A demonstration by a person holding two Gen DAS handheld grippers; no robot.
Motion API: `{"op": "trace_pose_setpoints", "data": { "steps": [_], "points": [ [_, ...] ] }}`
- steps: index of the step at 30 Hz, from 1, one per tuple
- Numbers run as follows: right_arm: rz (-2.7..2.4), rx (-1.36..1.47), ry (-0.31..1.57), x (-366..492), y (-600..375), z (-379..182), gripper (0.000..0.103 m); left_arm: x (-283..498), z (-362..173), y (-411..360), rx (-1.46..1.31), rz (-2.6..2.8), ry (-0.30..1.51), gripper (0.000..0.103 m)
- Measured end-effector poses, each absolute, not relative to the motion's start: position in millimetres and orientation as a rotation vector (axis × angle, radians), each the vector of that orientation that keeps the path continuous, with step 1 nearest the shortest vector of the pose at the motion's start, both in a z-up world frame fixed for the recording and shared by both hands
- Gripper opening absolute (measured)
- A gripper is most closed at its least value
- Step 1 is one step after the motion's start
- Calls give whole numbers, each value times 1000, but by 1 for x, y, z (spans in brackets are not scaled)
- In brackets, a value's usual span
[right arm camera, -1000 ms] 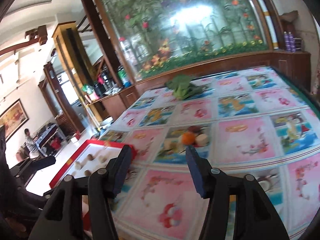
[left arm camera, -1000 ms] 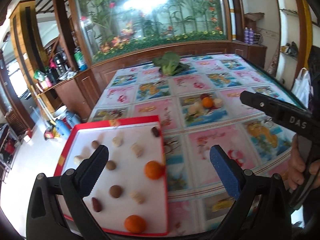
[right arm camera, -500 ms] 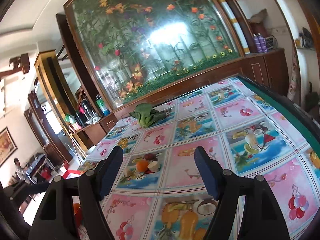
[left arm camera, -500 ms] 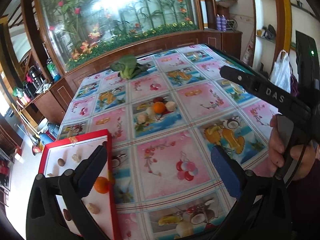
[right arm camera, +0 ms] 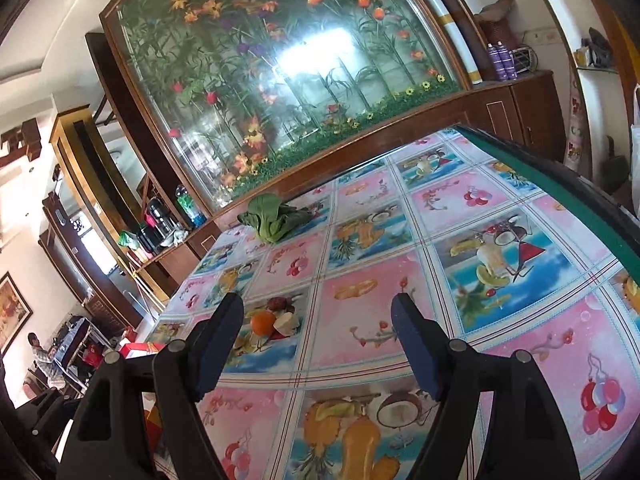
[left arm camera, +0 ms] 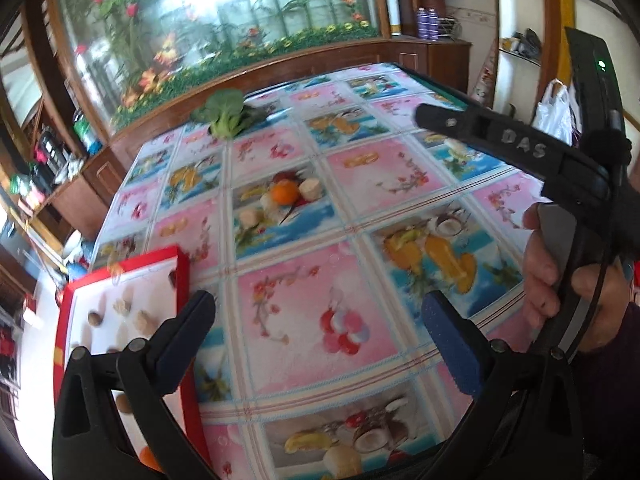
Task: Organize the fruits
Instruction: 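Grasp a round beige cake with the right gripper while the left gripper approaches an orange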
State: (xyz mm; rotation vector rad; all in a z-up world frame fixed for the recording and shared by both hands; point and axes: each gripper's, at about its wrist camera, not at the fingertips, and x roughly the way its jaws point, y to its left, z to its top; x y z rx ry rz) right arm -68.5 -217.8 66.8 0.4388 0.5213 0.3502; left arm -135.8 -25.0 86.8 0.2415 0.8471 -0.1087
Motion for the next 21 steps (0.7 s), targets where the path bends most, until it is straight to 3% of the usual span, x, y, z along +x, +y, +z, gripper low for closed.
{"op": "trace_pose_setpoints", "data": {
  "steps": [7, 12, 15, 18, 21],
  "points": [
    [424, 374, 604, -59, -200, 63, 76, -152, 95, 42, 143, 24, 802, 103],
    [535, 207, 761, -35, -162, 61, 75, -149, 98, 87, 107, 115, 781, 103],
    [524, 99, 790, -22, -137, 57, 69, -142, 97, 97, 70, 108, 782, 103],
    [480, -12, 813, -5, -117, 47, 51, -132, 95, 93, 90, 89, 774, 103],
    [499, -94, 873, 12, -98, 32, 45, -116, 89, 84, 151, 64, 781, 103]
  ]
}}
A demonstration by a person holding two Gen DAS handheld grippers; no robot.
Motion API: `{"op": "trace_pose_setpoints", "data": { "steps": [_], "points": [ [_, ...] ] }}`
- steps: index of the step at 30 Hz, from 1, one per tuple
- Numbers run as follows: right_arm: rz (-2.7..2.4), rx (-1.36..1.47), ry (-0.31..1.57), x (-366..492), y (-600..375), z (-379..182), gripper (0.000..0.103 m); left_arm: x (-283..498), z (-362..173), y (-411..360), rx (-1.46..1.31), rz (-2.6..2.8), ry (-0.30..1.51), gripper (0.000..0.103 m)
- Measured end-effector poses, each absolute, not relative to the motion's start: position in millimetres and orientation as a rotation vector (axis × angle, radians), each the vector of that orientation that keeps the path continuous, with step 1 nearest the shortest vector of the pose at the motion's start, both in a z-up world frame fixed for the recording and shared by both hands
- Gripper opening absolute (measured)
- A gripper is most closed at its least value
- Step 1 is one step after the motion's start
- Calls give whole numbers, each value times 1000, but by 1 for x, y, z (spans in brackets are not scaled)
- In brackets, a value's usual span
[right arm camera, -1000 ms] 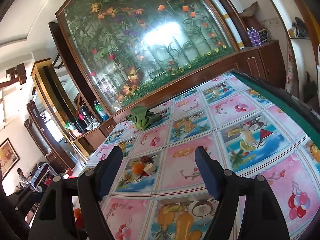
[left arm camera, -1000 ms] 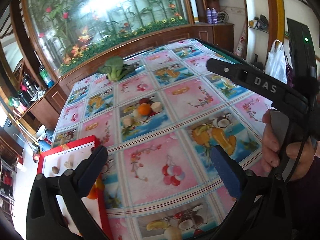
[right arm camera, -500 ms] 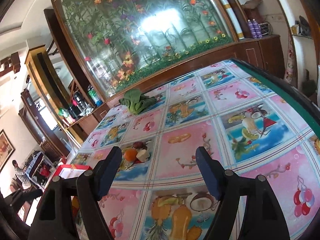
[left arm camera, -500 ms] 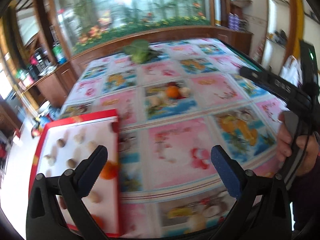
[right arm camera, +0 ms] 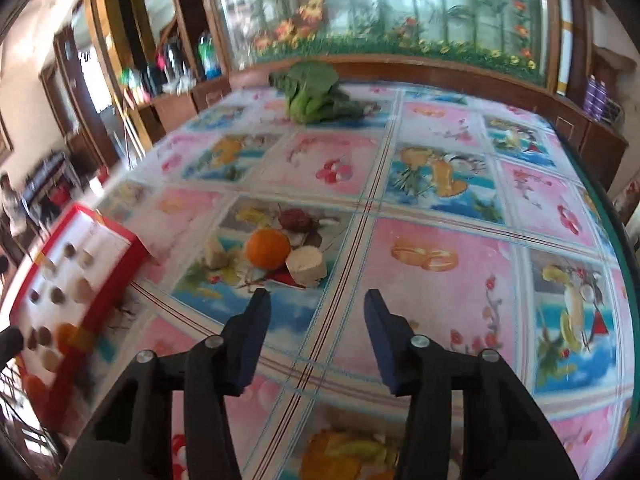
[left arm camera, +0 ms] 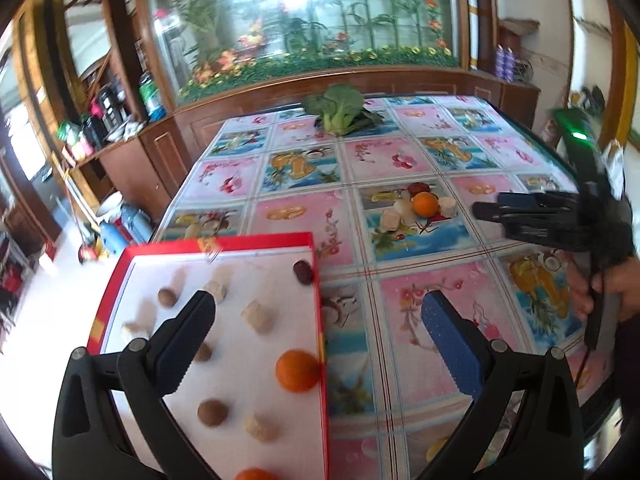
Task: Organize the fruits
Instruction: 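Grasp a round beige cake with the right gripper while the left gripper approaches an orange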
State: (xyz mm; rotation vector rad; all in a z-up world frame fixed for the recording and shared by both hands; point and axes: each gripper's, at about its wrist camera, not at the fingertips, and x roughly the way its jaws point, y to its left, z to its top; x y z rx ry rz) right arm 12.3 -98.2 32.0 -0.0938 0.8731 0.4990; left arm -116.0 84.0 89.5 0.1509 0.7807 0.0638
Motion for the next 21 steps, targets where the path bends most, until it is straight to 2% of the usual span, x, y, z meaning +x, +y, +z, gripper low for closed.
{"op": "trace_pose_setpoints", "data": {
  "steps": [9, 13, 19, 21],
  "points": [
    [455, -107, 890, 34, -85, 22, 44, -32, 67, 71, 231, -24, 911, 103],
    [458, -99, 877, 37, -88, 19, 26, -1, 49, 63, 273, -41, 972, 103],
    [483, -35, 894, 45, -102, 21, 26, 30, 32, 49, 292, -46, 1014, 103],
    [471, 7, 912, 49, -111, 21, 26, 37, 28, 47, 287, -48, 1017, 98]
  ]
}}
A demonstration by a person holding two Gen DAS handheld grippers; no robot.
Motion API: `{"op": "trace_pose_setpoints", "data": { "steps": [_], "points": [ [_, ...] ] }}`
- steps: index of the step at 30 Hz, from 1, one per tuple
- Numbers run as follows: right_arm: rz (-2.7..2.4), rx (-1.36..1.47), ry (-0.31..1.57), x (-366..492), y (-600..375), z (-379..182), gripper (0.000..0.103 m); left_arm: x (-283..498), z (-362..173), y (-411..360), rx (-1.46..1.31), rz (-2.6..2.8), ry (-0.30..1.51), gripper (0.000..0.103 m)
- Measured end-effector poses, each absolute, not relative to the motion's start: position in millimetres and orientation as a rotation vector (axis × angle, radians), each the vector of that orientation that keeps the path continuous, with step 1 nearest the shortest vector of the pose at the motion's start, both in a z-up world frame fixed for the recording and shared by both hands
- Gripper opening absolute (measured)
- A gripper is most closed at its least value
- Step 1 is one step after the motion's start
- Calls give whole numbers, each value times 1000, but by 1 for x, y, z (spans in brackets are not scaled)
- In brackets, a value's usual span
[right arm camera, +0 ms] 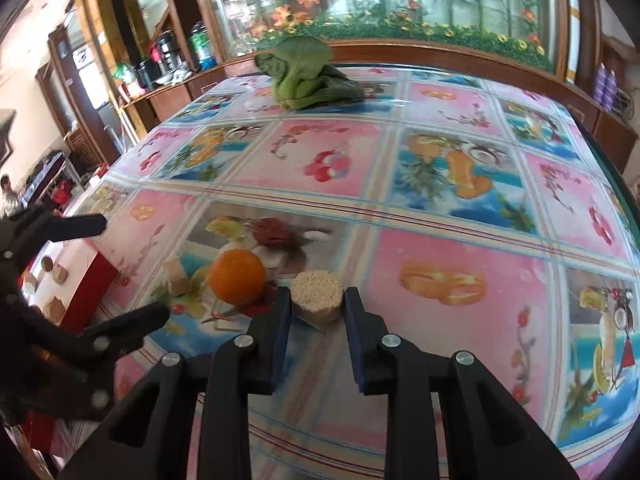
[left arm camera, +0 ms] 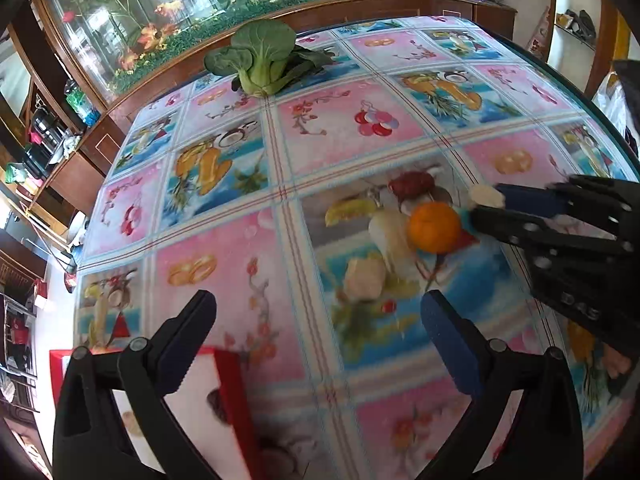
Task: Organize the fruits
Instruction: 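Grasp a round beige cake with the right gripper while the left gripper approaches an orange, then grasp a beige cube with the left gripper while the right gripper holds the cake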
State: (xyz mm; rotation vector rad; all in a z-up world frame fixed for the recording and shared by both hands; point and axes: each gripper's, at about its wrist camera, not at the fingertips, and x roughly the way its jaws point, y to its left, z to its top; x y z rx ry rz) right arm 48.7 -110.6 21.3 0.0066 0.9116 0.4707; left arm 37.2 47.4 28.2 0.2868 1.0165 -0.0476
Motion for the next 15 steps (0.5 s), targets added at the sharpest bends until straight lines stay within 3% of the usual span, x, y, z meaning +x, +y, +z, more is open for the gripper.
{"op": "trace_pose_setpoints", "data": {
  "steps": [1, 3, 7, 10, 13, 15],
  "points": [
    [459, 40, 924, 51, -117, 21, 26, 42, 25, 48, 282, -44, 1031, 96],
    [443, 73, 932, 55, -124, 22, 26, 51, 18, 52, 243, -49, 1062, 75],
    [436, 105, 923, 55, -130, 26, 26, 59, 13, 56, 172, -59, 1072, 68],
    [436, 106, 909, 53, -129, 29, 26, 59, 13, 54, 156, -77, 1061, 55],
    [435, 108, 891, 52, -129, 31, 26, 57, 13, 49, 125, -113, 1063, 31],
    [432, 107, 874, 51, -130, 33, 26, 54, 13, 44, 132, -112, 1057, 27]
  ]
}}
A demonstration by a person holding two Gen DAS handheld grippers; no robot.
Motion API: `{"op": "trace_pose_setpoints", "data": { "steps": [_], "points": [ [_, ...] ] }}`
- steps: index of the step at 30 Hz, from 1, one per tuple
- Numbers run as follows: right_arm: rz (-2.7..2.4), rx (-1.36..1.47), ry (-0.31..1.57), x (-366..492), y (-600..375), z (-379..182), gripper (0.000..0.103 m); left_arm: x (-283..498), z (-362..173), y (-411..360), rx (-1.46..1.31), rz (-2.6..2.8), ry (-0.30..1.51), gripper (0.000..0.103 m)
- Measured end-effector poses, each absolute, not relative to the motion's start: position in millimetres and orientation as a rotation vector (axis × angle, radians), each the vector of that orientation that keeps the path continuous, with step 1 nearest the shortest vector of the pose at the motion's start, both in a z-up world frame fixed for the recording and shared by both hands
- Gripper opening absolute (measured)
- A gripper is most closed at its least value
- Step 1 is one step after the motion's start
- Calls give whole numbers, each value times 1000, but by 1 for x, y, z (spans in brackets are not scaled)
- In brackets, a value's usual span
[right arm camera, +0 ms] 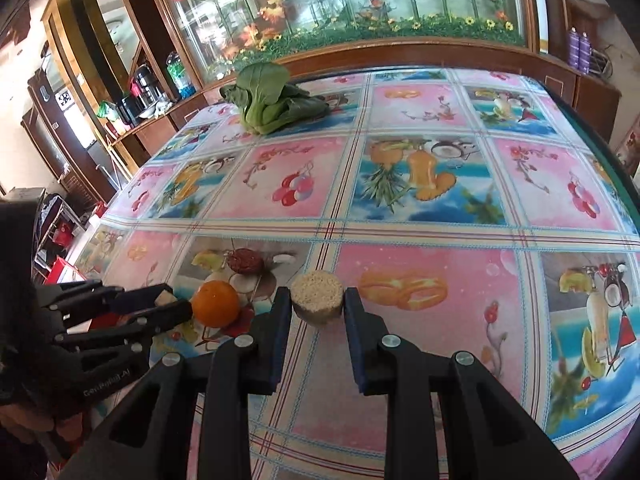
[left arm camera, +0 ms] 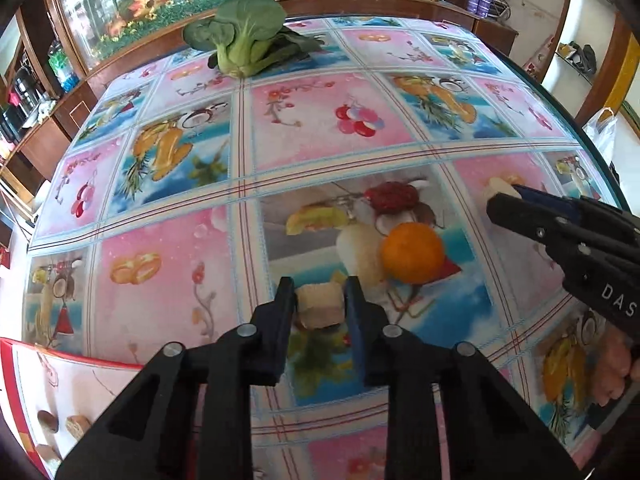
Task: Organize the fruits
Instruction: 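Grasp a beige cube with the left gripper while the right gripper holds the cake, then carry the beige cube and round cake into the white tray and release both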
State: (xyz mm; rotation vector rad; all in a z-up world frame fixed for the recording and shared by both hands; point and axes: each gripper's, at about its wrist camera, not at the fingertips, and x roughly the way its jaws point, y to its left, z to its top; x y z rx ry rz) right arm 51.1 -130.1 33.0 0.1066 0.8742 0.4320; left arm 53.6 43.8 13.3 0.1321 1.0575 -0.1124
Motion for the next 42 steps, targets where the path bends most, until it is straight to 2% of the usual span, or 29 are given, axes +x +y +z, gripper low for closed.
{"op": "trace_pose_setpoints", "data": {
  "steps": [8, 15, 21, 32, 42],
  "points": [
    [451, 137, 756, 41, -133, 48, 26, 17, 36, 42, 96, -95, 976, 27],
    [448, 155, 685, 24, -129, 57, 26, -74, 93, 52, 84, -67, 791, 27],
    [567, 143, 669, -25, -94, 66, 25, -139, 114, 103, 31, 74, 689, 27],
    [868, 31, 687, -107, 21, 82, 25, -188, 92, 204, -42, 310, 710, 27],
    [960, -81, 775, -130, 93, 60, 25, -218, 62, 265, -134, 380, 760, 27]
  ]
}}
